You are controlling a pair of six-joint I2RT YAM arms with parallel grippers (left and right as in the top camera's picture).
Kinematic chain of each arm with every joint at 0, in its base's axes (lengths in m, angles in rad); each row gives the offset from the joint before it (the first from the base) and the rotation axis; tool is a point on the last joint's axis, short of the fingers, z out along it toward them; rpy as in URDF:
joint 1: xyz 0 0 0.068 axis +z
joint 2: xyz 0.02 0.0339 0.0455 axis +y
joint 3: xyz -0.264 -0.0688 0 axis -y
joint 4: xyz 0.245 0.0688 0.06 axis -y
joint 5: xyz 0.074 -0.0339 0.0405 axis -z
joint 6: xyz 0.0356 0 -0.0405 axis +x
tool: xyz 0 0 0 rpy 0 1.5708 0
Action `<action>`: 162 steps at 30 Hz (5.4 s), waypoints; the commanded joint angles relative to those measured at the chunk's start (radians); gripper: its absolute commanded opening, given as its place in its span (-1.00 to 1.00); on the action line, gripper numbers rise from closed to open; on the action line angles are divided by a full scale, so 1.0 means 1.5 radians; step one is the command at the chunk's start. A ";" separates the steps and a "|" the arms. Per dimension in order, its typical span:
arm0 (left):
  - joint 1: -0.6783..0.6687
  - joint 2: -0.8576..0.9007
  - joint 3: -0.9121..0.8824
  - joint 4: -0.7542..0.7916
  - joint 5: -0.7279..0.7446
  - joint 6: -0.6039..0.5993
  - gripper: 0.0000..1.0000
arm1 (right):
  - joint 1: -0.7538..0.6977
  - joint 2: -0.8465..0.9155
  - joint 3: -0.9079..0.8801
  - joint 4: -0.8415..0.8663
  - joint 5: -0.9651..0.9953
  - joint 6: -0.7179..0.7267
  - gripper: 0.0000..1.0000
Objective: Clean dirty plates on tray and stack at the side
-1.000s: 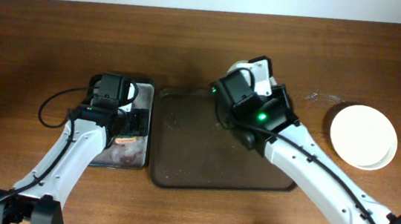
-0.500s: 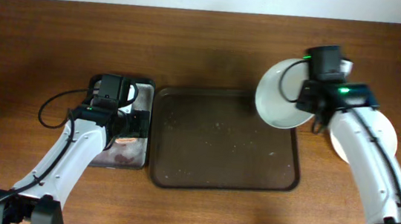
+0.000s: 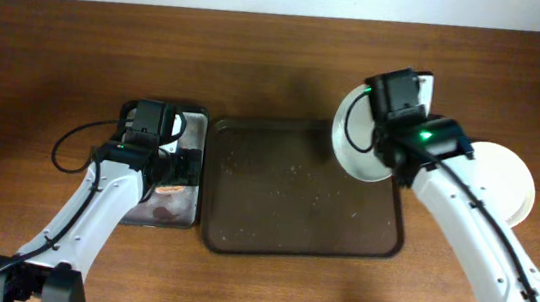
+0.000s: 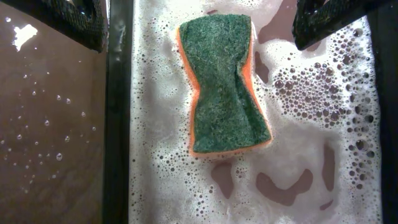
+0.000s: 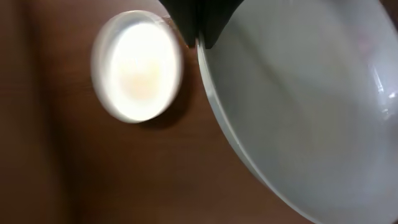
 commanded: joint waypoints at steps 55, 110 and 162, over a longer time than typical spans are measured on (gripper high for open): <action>0.002 -0.012 0.011 0.014 0.005 -0.008 0.81 | -0.608 0.216 0.012 -0.009 -0.695 -0.063 0.26; 0.002 -0.624 -0.186 -0.132 0.003 -0.124 0.99 | -0.195 -0.789 -0.459 0.139 -0.439 -0.090 0.97; 0.032 -0.734 -0.247 -0.125 -0.015 -0.107 0.99 | -0.195 -1.020 -0.903 0.566 -0.458 -0.208 0.97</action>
